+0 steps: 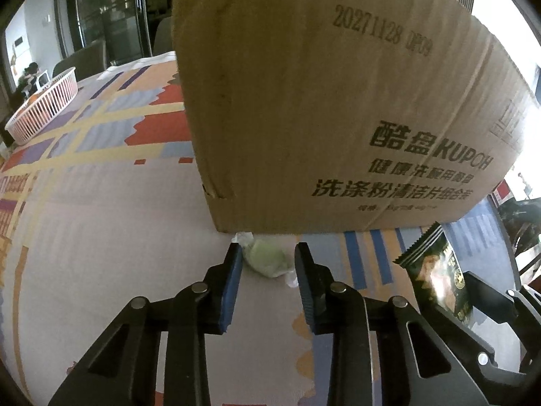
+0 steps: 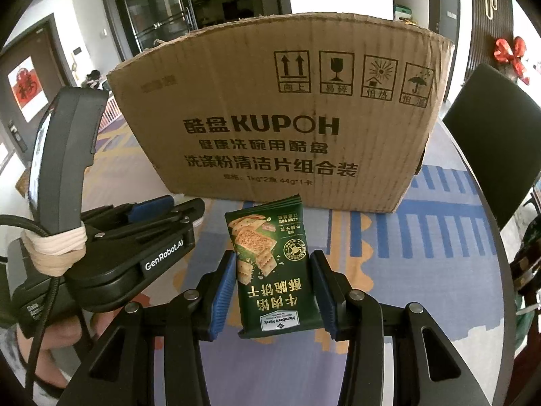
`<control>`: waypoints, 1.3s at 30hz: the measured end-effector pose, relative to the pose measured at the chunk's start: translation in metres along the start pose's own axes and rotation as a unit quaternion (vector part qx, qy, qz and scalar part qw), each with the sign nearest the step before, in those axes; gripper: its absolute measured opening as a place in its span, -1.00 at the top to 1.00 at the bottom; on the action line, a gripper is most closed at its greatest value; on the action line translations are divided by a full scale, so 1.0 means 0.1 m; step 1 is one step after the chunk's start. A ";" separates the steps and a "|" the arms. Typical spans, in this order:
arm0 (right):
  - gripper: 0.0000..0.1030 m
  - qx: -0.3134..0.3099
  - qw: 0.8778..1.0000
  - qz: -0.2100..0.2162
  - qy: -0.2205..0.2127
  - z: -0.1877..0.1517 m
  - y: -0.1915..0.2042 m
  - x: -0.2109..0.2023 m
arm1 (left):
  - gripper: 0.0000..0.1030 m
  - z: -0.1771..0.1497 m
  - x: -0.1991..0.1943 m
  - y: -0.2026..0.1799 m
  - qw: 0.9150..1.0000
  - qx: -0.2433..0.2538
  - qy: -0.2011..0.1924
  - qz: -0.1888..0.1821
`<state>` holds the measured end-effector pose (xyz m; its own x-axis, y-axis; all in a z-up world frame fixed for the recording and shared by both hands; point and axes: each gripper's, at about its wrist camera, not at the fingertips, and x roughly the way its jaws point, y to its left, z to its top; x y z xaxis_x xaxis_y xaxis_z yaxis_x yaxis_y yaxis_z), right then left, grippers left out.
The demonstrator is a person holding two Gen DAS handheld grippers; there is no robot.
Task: Organize snacks
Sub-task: 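Grasp the small white wrapped candy with left gripper while right lifts cracker pack, then carry the white candy and cracker pack into the box and open both grippers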
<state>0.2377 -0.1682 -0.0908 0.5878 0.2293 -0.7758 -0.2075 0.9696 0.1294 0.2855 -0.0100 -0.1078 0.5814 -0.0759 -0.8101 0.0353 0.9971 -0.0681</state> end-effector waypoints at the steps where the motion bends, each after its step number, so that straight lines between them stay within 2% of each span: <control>1: 0.12 0.000 1.000 0.001 0.000 0.00 0.00 0.00 | 0.43 -0.01 -0.01 0.02 1.000 -0.001 -0.002 -0.003; 2: 0.12 0.001 1.000 0.003 0.000 0.00 0.01 0.00 | 0.50 -0.02 -0.02 0.03 1.000 -0.001 -0.003 -0.003; 5: 0.12 0.001 1.000 0.006 -0.001 0.01 0.01 0.00 | 0.50 -0.06 -0.05 0.02 1.000 0.008 0.004 -0.024; 10: 0.12 0.001 1.000 0.010 -0.006 0.00 -0.01 -0.02 | 0.50 -0.14 -0.18 0.01 0.999 0.036 -0.004 -0.028; 15: 0.12 0.003 1.000 0.015 -0.012 0.00 -0.04 -0.10 | 0.50 -0.19 -0.34 0.04 0.999 0.032 -0.009 -0.043; 23: 0.12 0.007 0.999 0.017 -0.029 0.00 -0.08 -0.31 | 0.50 -0.23 -0.74 0.02 0.997 0.043 -0.040 -0.053; 39: 0.12 0.006 0.996 0.014 -0.092 0.13 -0.09 -0.82 | 0.50 -0.04 -1.38 -0.06 0.990 0.049 -0.111 -0.071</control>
<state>0.2014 -0.1943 -0.0200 0.7150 0.2671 -0.6461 -0.2179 0.9633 0.1571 0.2020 -0.0053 0.0022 0.7294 -0.2219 -0.6471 0.2018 0.9736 -0.1064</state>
